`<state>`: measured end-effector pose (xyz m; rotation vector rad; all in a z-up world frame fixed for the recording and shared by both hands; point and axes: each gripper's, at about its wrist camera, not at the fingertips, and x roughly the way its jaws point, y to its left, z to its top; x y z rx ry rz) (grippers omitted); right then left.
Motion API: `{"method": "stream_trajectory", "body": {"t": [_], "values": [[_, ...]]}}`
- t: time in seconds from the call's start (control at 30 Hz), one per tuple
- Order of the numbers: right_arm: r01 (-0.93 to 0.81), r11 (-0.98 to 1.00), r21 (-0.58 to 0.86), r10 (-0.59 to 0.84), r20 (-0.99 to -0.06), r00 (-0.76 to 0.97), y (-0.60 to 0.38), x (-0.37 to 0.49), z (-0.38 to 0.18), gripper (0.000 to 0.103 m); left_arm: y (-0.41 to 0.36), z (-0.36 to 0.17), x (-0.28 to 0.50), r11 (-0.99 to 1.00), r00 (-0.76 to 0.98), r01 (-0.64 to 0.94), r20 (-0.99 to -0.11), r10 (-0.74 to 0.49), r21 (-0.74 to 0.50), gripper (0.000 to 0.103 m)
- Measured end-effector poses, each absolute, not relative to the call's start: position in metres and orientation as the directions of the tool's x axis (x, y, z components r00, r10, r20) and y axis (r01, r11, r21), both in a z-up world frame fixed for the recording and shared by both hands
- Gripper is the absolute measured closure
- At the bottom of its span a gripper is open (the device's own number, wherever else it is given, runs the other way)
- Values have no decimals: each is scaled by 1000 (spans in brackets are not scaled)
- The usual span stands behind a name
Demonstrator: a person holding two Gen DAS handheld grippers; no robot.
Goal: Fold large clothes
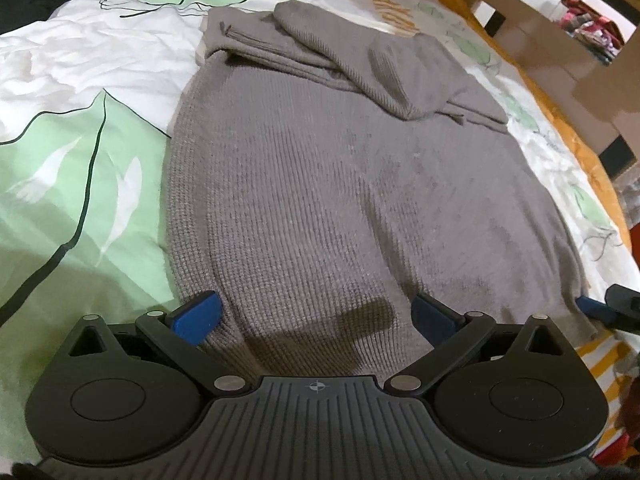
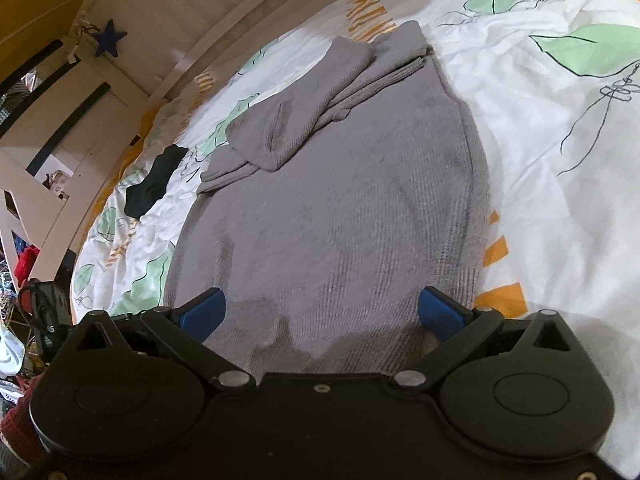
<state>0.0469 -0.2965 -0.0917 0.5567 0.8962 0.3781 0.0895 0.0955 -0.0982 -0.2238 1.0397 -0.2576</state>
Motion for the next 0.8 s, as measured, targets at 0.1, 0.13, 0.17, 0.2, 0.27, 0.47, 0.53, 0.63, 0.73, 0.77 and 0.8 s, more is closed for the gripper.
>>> {"method": "stream_trajectory", "body": {"t": [0.1,0.13,0.17,0.2,0.27,0.47,0.53,0.63,0.73,0.77,0.8], "values": [[-86,797,598,530,-624,574,-296,45,-92,1,94,-98,89,950,482,110,-821,-307,-291,0],[-91,797,597,532,-623,574,-295,45,-92,1,93,-98,88,951,484,113,-820,-305,-288,0],[-95,797,596,533,-622,574,-295,44,-92,1,93,-98,87,952,487,115,-819,-303,-284,0],[-99,798,594,534,-622,573,-295,43,-92,1,92,-98,86,953,489,117,-818,-301,-281,0],[-109,802,587,534,-624,570,-294,42,-93,1,92,-98,87,954,492,122,-819,-296,-272,0],[-129,807,576,537,-626,566,-293,39,-91,1,89,-98,84,957,501,130,-815,-290,-260,0],[-133,799,587,546,-615,568,-294,37,-88,1,89,-96,80,955,505,136,-810,-297,-265,0],[-130,796,591,548,-613,568,-294,35,-82,1,89,-94,73,949,505,145,-803,-315,-281,0],[-124,800,587,539,-614,577,-297,30,-74,1,86,-91,66,946,502,161,-802,-323,-280,0],[-122,805,581,532,-614,583,-298,29,-69,1,85,-90,63,946,502,167,-802,-324,-278,0],[-120,811,573,522,-616,591,-299,28,-65,1,84,-88,60,946,507,172,-798,-325,-276,0]]}}
